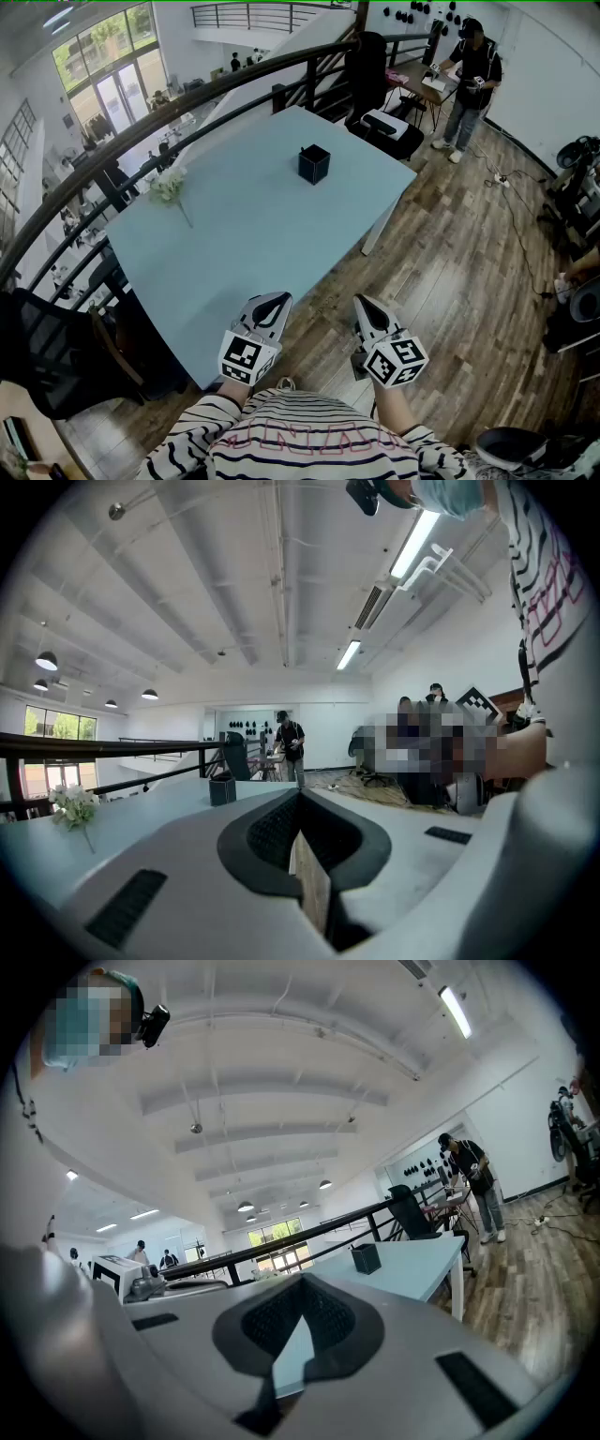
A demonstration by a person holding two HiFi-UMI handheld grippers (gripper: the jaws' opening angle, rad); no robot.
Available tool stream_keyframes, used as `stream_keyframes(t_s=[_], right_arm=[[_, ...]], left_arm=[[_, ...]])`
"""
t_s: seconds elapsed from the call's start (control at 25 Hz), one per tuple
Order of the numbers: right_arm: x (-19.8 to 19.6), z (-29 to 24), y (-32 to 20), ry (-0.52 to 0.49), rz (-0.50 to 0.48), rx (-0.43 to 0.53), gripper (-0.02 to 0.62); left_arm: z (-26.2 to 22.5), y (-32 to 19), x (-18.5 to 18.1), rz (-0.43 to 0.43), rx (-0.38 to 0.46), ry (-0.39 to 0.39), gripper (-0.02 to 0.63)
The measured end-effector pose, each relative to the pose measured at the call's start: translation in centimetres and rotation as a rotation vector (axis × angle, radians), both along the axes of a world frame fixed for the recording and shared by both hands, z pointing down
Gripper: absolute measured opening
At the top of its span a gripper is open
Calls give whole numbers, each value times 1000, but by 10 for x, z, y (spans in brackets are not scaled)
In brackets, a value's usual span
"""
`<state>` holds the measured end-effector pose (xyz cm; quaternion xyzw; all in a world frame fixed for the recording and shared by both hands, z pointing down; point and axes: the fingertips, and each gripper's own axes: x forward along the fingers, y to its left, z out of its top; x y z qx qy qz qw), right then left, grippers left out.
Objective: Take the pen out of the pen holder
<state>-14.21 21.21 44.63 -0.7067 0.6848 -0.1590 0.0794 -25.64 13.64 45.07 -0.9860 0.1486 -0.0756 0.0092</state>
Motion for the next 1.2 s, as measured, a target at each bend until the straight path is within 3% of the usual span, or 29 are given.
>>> stream_keyframes(t_s=[0.32,0.56,0.64,0.68,0.72,0.8,1.2], right_arm=[[-2,6,-29,-1,43,-5,26],[24,0,-42,-8,99,25,31],[36,0,-47,-7,91,24,35],[42,1,-49,-10,85,23,46],[48,3,-52,-13,77,21,83],[61,6,-56,-20,53,11,130],[136,13,-96,-27,-109,-9,135]], left_arm=[[7,-30,5,72,-22,16,25],[7,-44,27,79,-41,31,29],[9,-48,36,73,-51,26,74],[11,-51,41,65,-58,23,149],[12,-53,46,54,-63,20,179],[12,-58,55,23,-67,17,179],[13,-88,120,-155,-69,13,179]])
